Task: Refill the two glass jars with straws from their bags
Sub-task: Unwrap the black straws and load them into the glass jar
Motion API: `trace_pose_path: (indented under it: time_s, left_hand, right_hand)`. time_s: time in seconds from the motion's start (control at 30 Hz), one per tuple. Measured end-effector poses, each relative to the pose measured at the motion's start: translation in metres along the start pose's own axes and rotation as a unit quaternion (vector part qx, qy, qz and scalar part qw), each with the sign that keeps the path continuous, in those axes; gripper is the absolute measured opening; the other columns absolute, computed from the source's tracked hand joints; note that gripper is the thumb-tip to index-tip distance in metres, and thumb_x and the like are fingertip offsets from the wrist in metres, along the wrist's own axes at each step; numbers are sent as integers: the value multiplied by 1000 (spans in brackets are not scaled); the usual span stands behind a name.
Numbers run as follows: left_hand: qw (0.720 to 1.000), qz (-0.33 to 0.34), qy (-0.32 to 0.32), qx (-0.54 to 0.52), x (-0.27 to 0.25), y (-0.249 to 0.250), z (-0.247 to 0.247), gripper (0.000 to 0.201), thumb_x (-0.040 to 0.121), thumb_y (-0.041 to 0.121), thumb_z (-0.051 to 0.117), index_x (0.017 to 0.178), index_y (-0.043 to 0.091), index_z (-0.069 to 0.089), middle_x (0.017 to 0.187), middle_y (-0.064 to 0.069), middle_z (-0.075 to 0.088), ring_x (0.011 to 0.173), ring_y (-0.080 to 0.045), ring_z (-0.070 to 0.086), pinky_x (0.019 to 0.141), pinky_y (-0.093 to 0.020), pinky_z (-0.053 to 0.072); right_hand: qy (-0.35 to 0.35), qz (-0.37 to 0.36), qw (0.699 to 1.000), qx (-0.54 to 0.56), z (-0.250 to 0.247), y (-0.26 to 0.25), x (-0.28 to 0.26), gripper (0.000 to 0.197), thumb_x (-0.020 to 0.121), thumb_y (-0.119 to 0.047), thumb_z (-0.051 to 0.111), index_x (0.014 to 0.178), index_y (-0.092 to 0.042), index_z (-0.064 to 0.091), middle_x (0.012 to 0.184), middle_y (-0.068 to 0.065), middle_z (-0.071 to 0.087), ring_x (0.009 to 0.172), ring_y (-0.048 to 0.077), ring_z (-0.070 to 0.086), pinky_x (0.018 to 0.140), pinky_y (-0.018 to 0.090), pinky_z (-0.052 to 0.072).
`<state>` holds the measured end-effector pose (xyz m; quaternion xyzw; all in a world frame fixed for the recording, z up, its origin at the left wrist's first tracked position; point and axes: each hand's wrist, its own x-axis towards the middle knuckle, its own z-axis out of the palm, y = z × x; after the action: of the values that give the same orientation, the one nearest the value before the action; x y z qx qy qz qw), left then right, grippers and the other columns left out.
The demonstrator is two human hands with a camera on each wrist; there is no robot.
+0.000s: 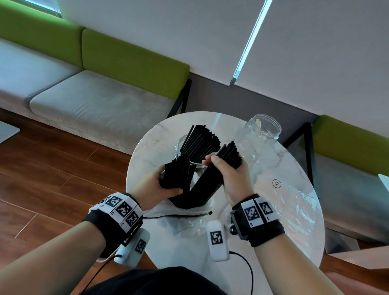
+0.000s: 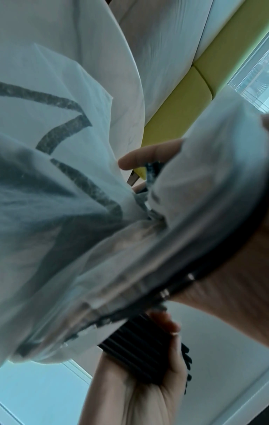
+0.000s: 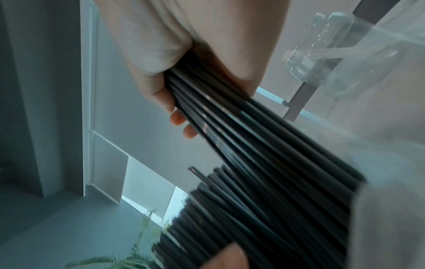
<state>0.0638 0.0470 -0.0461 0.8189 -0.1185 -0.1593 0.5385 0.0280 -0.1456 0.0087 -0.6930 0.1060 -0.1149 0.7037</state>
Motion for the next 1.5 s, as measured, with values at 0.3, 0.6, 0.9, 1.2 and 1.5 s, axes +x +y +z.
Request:
trace_pose_path:
  time_s: [0.3,0.6,0.9,1.2,1.5]
  left_hand:
    - [946,-18,-201,253,-9,-6,-25,151,33,65,80,147,28,-13,129,9,31,114,-10,42,97,-17,33]
    - [968,42,-103,225,-8,-13,-15,45,69,10,69,84,44,42,75,9,59,72,-7,56,62,-10,41]
    - [978,-30,-39,201,-9,-14,-21,33,83,7,59,61,24,43,81,7,44,81,-33,60,71,-44,52]
    - [970,-46,-36,235,-4,-11,-28,14,82,10,59,70,10,52,85,0,49,76,-19,53,67,-28,43]
    - [949,-39,-52,309,-5,-2,-31,42,87,19,59,53,24,33,72,10,35,77,-16,43,63,-17,29]
  right_hand:
    - [37,7,992,117,-18,-28,14,14,92,-1,55,83,-2,65,76,5,69,80,19,67,70,30,55]
    - [13,1,995,97,-21,-34,11,12,91,-2,56,87,-4,68,80,5,72,90,24,68,77,36,54]
    - [85,-42,963,250,-36,-69,29,10,94,-3,53,89,-4,62,88,3,69,86,19,67,74,30,55]
    - [143,-100,960,217,1,-56,68,2,89,0,61,89,1,62,80,6,71,79,22,68,75,35,54]
    - [48,-39,997,45,37,-13,71,17,82,-1,67,97,7,65,92,13,71,81,21,65,80,39,56]
